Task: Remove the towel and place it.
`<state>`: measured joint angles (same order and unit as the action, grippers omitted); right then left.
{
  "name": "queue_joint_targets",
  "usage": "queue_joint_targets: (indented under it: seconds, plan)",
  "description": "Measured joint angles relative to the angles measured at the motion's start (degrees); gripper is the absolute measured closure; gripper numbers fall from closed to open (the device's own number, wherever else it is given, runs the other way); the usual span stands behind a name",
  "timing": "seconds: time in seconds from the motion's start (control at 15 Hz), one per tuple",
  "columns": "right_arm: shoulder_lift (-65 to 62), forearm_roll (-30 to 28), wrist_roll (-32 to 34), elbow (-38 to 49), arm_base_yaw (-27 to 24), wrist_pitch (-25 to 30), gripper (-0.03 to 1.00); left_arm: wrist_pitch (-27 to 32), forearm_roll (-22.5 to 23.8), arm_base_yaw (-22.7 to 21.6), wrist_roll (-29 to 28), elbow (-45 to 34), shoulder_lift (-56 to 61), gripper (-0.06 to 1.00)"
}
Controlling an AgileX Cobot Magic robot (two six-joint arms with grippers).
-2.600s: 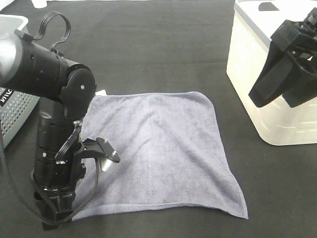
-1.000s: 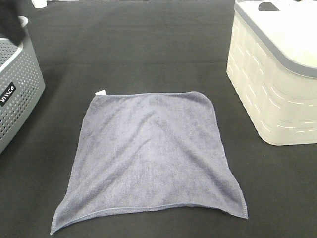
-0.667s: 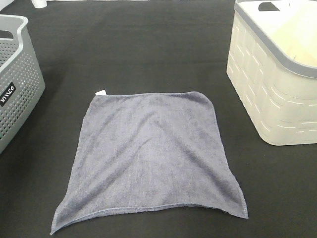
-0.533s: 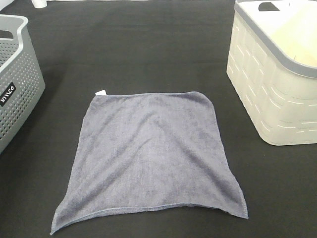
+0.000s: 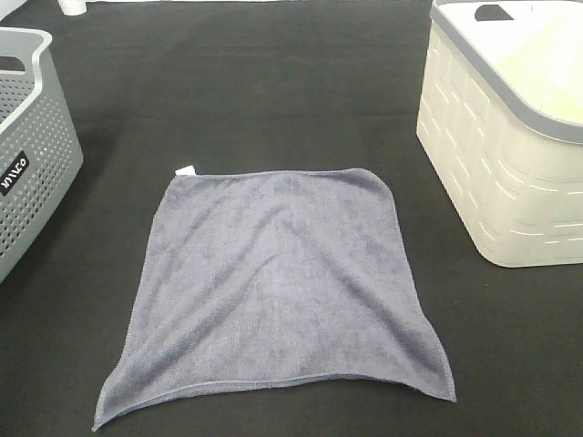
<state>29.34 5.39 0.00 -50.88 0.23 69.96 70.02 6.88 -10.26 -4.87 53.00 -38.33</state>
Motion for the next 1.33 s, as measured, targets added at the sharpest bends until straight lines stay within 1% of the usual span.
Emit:
queue_joint_targets:
  seconds: [0.13,0.2,0.27,0.53,0.73,1.07,1.27,1.33]
  plan:
    - [-7.6,-4.5,-0.6,2.6,0.0,0.0,0.26,-0.6,-1.8,0.0,-0.8,-1.0,4.8,0.21]
    - [-10.9,-6.6,-1.5,3.1,0.0,0.0,0.26,-1.8,-2.6,0.0,-0.8,-2.8,7.5,0.21]
    - [-13.9,-7.5,-1.9,3.2,0.0,0.0,0.26,-2.6,-2.8,0.0,-0.5,-4.8,9.7,0.21]
    - [-21.1,-7.0,-2.6,3.6,0.0,0.0,0.26,-2.1,-2.9,0.0,1.8,-11.5,20.3,0.21]
    - [-23.3,-4.9,-2.7,7.6,0.0,0.0,0.27,-1.6,-2.7,0.0,2.9,-14.4,28.2,0.21]
    - [-29.4,-4.4,-2.8,16.8,0.0,-0.1,0.28,-0.3,-2.4,0.0,3.4,-14.7,38.0,0.21]
    - [-29.6,-4.2,-2.8,22.2,0.2,-0.8,0.28,-0.3,-2.8,0.0,5.5,-14.7,38.6,0.21]
    - [-29.6,-4.0,-2.8,22.8,0.6,-2.2,0.28,-0.3,-3.2,0.0,5.7,-15.3,38.6,0.21]
